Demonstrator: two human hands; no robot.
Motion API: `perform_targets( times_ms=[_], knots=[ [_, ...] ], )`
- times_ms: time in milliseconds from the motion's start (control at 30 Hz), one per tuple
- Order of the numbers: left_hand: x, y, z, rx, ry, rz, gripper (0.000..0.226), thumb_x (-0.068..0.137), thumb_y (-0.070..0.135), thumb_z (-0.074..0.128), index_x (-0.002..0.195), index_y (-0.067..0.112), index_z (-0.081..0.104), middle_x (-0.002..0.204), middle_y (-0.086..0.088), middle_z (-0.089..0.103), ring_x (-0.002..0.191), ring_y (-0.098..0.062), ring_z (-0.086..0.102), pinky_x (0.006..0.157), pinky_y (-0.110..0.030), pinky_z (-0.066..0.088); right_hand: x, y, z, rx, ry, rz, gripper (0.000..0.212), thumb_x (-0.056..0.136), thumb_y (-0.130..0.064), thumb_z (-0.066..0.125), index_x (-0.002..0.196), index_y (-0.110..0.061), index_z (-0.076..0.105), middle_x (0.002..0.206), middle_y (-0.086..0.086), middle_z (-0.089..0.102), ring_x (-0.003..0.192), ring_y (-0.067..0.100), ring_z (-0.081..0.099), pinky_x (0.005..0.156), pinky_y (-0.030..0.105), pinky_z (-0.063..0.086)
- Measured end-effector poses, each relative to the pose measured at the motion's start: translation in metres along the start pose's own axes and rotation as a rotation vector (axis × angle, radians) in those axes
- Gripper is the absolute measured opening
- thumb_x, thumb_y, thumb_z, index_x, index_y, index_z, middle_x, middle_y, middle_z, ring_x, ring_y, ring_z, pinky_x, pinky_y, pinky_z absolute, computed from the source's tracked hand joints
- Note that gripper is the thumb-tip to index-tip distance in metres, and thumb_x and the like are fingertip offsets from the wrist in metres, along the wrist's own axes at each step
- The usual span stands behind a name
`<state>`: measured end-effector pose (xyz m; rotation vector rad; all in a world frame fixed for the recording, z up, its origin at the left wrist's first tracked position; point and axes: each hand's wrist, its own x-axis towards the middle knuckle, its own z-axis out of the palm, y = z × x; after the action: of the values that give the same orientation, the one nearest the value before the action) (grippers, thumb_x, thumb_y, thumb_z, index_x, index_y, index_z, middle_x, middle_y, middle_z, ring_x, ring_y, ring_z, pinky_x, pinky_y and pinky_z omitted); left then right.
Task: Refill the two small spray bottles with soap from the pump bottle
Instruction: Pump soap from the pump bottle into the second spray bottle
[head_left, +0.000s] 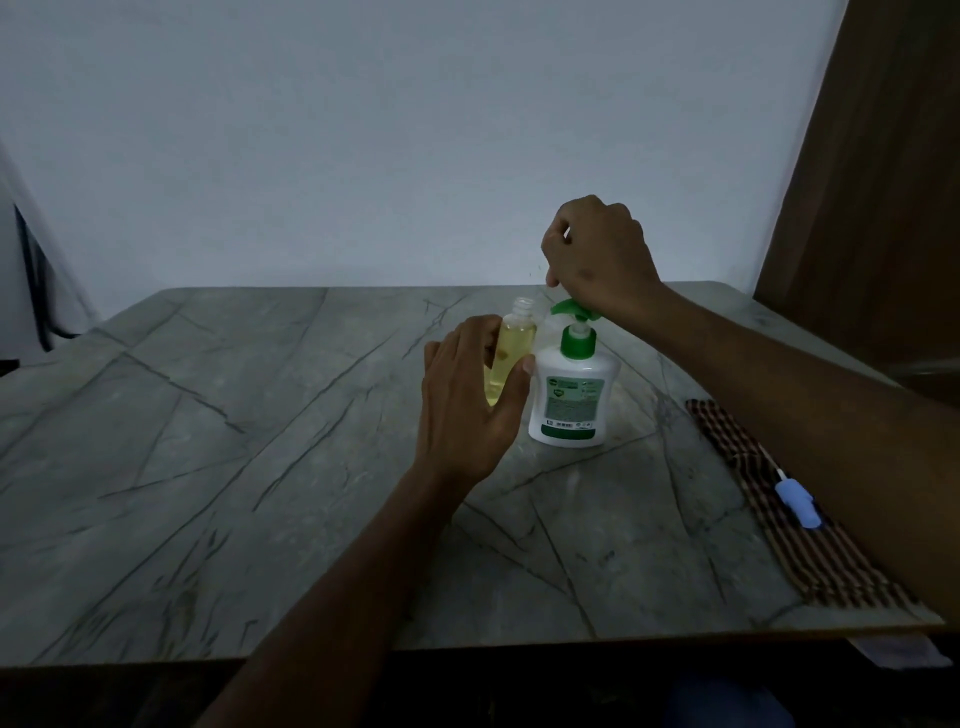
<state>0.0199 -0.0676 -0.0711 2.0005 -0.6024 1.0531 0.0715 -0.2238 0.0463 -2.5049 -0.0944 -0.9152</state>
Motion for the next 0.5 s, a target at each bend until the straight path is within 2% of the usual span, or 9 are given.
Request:
perform_targets(
  times_ms=[300, 500],
  knots=[
    [-0.0001, 0.0030, -0.0003, -0.010, 0.002, -0.026, 0.033, 0.094, 0.037, 0.060, 0.114, 0.011, 0.060, 0.102, 0.001, 0.068, 0.087, -0.015, 0.061, 0.083, -0.034, 0.045, -0.0019, -0.0023, 0.0001, 0.001, -0.011, -0.007, 0.026, 0.084, -0.025, 0.047, 0.086, -0.009, 0.068, 0.075, 0.007, 0.073, 0.071, 0.028, 0.072, 0.073, 0.045, 0.064],
    [-0.0010, 0.0020, 0.0003, -0.002, -0.001, -0.018, 0.031, 0.094, 0.037, 0.062, 0.113, 0.012, 0.060, 0.101, 0.002, 0.068, 0.087, -0.013, 0.060, 0.083, -0.028, 0.041, -0.0029, 0.0012, -0.0040, 0.017, -0.027, 0.013, 0.025, 0.084, -0.022, 0.049, 0.083, -0.008, 0.070, 0.070, 0.006, 0.074, 0.068, 0.026, 0.073, 0.073, 0.046, 0.064]
  ],
)
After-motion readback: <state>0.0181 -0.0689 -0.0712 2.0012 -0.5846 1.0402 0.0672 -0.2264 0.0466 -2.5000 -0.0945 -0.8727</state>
